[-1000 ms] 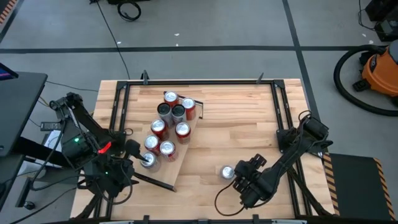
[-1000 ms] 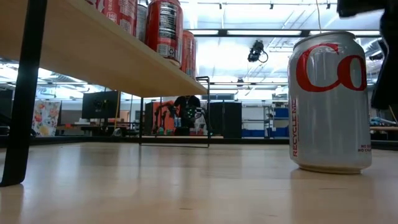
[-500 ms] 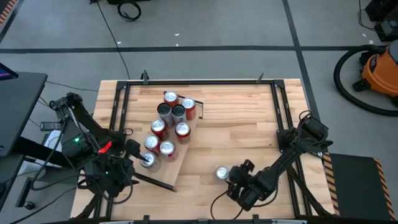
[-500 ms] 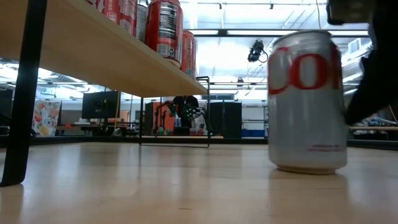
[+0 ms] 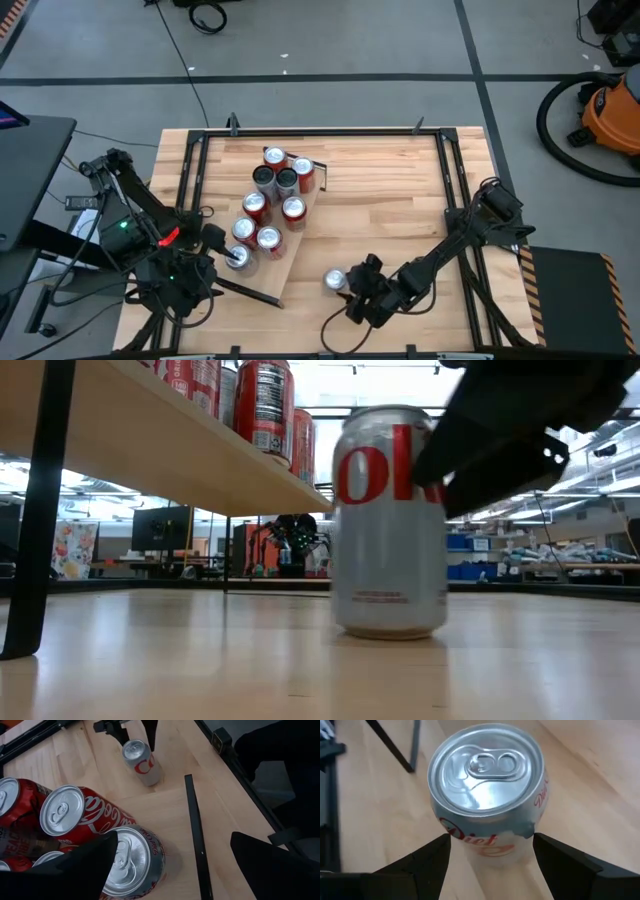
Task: Place canned beverage on shelf
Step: Put the silver soda can on the shelf
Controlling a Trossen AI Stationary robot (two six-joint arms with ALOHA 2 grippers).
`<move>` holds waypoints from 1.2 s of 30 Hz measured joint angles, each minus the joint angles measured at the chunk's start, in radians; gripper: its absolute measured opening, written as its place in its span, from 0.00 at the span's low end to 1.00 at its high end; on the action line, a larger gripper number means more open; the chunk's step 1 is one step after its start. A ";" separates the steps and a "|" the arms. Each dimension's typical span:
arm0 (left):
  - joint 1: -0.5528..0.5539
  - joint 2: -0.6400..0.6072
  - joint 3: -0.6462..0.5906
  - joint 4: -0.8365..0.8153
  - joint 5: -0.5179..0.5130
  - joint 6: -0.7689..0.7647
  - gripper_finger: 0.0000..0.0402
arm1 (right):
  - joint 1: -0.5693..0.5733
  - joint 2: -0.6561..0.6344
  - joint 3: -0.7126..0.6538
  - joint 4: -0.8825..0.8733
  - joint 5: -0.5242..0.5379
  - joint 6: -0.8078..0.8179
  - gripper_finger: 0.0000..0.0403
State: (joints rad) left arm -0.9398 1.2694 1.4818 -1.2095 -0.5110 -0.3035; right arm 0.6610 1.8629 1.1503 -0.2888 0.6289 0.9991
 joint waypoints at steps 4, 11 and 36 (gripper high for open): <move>0.000 0.000 0.000 0.000 0.000 -0.001 1.00 | -0.016 0.000 0.000 0.051 -0.042 -0.015 0.73; 0.000 0.000 0.000 0.000 0.000 -0.001 1.00 | -0.015 0.000 0.000 0.135 -0.075 -0.009 0.73; 0.001 0.000 0.000 0.000 0.000 -0.003 1.00 | -0.037 0.000 -0.023 -0.036 -0.048 -0.325 0.71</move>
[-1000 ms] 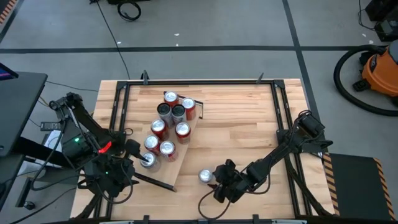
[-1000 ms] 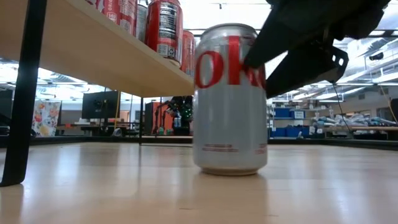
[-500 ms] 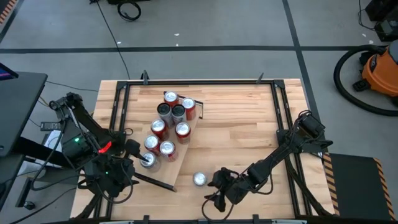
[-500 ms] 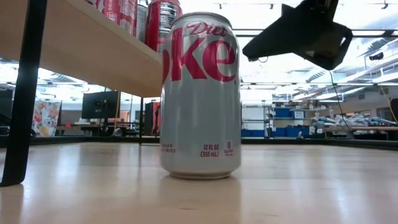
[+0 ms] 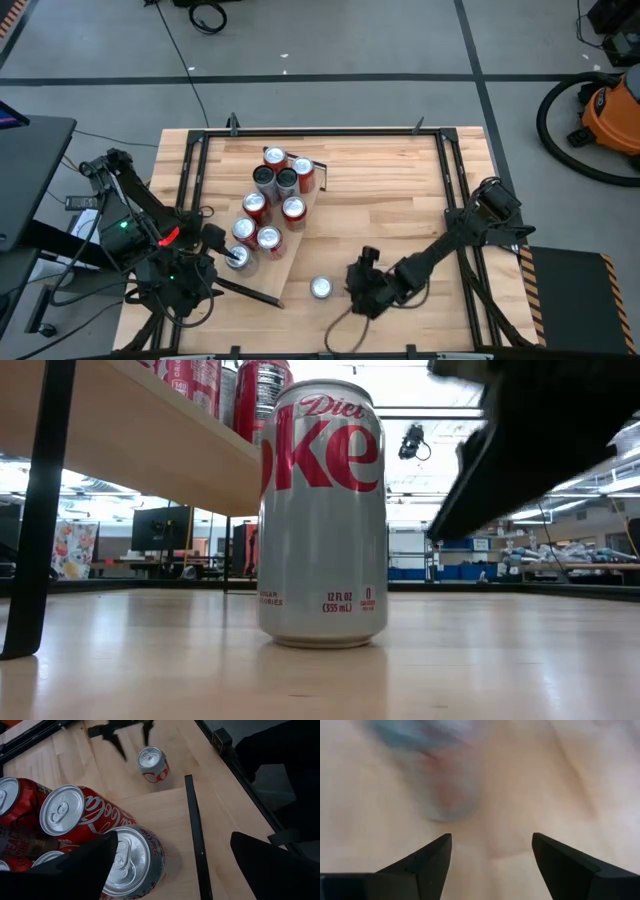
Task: Place canned beverage on shelf
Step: Put the silver soda can on the shelf
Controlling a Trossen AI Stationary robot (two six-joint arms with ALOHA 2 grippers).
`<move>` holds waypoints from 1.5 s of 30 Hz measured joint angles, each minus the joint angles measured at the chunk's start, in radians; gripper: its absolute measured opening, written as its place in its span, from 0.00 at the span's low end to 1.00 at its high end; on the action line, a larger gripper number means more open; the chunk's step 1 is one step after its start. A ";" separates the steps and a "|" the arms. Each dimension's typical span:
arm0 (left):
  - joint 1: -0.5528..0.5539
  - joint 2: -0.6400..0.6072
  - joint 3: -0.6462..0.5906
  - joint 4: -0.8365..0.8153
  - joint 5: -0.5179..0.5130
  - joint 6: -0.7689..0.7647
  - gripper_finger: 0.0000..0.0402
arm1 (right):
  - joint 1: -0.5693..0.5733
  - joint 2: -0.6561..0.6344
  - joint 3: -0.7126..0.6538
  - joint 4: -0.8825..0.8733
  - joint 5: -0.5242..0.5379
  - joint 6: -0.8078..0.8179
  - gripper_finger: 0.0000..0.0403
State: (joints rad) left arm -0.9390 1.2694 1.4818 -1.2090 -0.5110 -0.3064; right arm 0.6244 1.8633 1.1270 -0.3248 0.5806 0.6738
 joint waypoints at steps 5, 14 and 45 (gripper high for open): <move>0.000 0.000 0.000 0.001 -0.011 -0.004 1.00 | -0.082 -0.001 -0.075 -0.023 -0.079 0.018 0.68; 0.000 0.000 0.000 0.000 -0.119 -0.019 1.00 | -0.251 -0.012 -0.259 0.372 -0.306 -0.305 0.60; 0.199 0.000 0.000 0.184 -0.383 -0.092 1.00 | -0.497 -0.181 -0.784 1.334 -0.490 -0.627 0.60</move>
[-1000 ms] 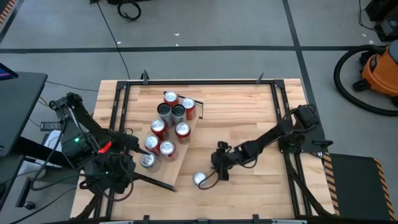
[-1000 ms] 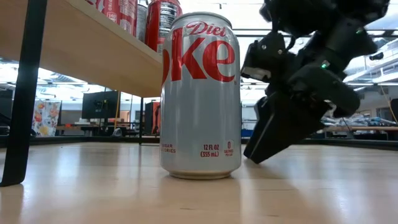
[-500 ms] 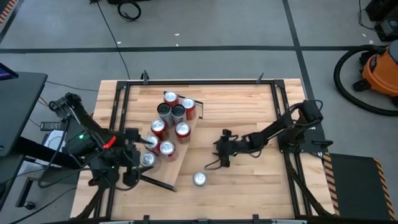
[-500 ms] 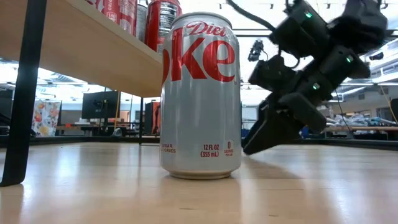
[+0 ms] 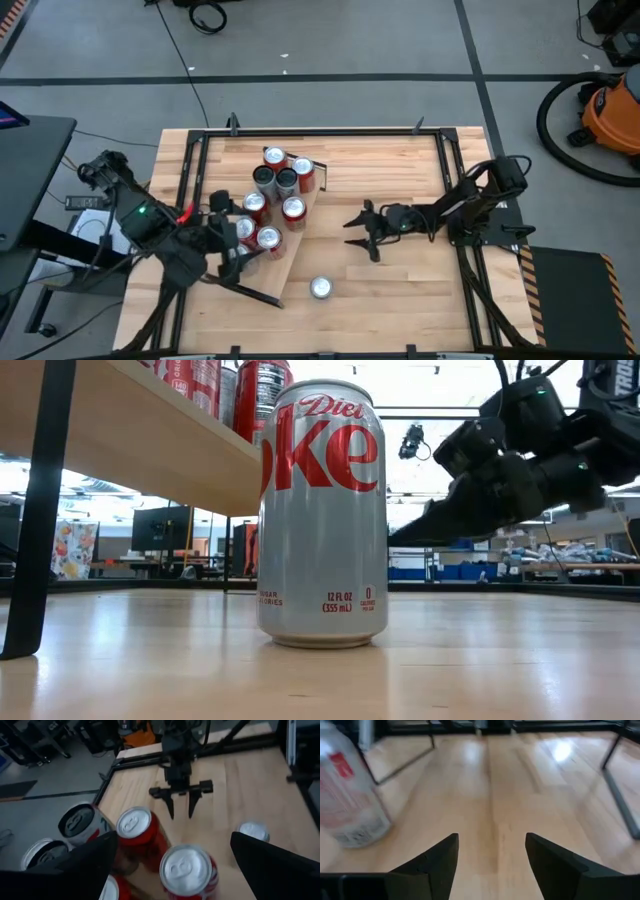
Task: Place canned beverage on shelf
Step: Put the silver soda can on the shelf
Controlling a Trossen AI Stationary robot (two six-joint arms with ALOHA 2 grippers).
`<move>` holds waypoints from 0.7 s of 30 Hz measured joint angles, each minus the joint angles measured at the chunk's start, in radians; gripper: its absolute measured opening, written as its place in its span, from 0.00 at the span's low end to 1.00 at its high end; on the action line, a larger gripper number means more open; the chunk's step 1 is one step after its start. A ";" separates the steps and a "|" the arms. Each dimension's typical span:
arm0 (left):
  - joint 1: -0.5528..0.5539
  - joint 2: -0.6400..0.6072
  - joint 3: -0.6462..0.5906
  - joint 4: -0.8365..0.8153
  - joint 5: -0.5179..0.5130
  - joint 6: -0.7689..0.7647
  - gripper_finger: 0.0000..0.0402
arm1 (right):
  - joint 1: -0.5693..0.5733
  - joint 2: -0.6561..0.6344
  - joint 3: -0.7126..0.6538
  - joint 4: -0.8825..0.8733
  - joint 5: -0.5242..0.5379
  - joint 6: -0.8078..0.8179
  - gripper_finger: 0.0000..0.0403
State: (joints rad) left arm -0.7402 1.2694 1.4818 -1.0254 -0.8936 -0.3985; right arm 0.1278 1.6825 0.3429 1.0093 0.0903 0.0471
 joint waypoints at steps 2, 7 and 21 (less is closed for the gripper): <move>0.012 0.000 0.000 0.030 0.017 0.000 1.00 | -0.012 0.000 0.012 -0.002 -0.077 -0.010 0.62; 0.032 0.000 0.000 0.041 0.031 -0.025 1.00 | -0.008 0.000 0.065 -0.017 -0.233 -0.020 0.73; 0.032 0.045 0.000 0.199 0.035 -0.141 1.00 | -0.008 0.033 0.265 -0.118 -0.628 -0.077 0.84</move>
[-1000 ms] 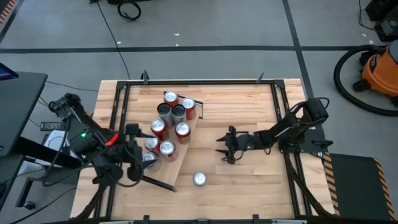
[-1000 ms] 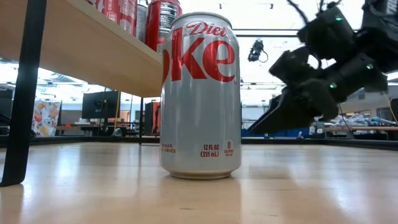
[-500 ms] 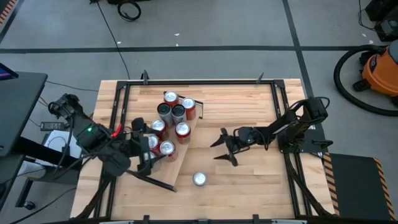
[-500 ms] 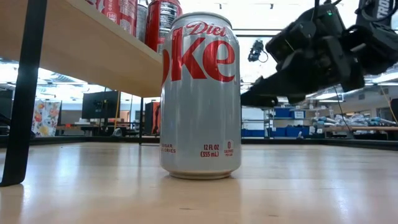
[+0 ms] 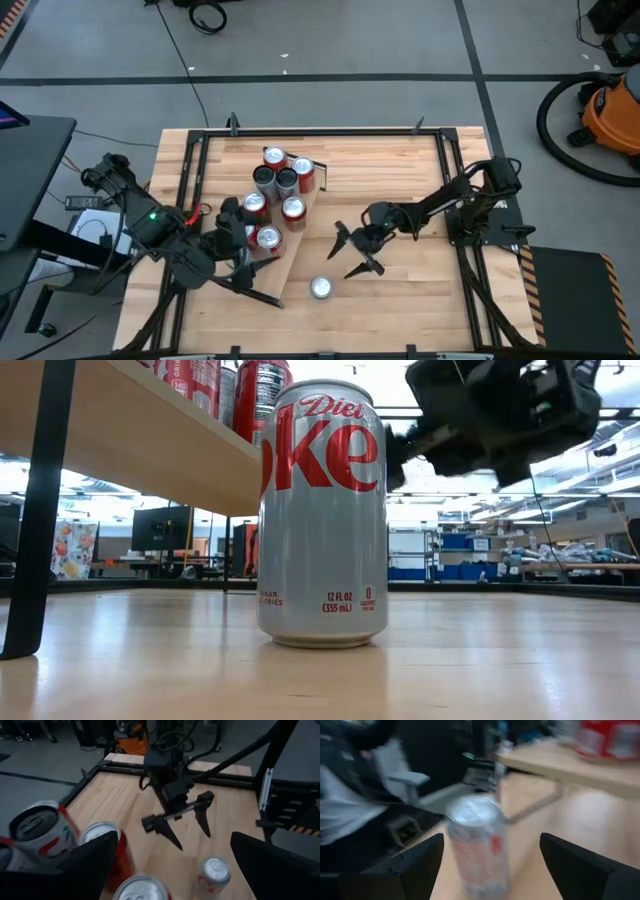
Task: Place canned beverage on shelf
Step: Put the silver soda can on the shelf
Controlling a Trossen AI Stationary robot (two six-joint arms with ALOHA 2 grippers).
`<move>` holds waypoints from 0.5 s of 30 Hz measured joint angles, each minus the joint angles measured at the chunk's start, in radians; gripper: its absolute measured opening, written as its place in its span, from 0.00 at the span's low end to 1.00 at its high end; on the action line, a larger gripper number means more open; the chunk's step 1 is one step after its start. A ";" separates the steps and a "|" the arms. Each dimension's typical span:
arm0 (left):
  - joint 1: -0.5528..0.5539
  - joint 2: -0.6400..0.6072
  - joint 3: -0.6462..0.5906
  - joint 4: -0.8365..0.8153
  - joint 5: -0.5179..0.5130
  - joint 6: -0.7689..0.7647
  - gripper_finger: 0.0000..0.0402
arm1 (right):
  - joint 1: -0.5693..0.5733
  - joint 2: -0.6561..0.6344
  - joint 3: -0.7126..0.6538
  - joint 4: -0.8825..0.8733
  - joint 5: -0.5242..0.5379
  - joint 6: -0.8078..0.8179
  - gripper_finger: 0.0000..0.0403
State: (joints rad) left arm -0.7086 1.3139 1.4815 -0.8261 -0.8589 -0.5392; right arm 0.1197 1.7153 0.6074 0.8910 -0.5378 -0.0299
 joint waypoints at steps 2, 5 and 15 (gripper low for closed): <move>0.000 0.011 0.000 0.012 0.000 -0.001 1.00 | 0.003 0.038 0.043 0.006 -0.053 0.005 0.85; 0.006 0.028 0.000 0.018 0.000 -0.009 1.00 | 0.012 0.113 0.101 -0.003 -0.097 -0.001 0.87; 0.022 0.030 0.000 0.031 -0.004 -0.072 1.00 | 0.038 0.183 0.180 0.008 -0.134 -0.067 0.98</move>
State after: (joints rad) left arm -0.6865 1.3437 1.4811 -0.7953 -0.8631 -0.6113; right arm 0.1573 1.8980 0.7875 0.8990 -0.6720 -0.0972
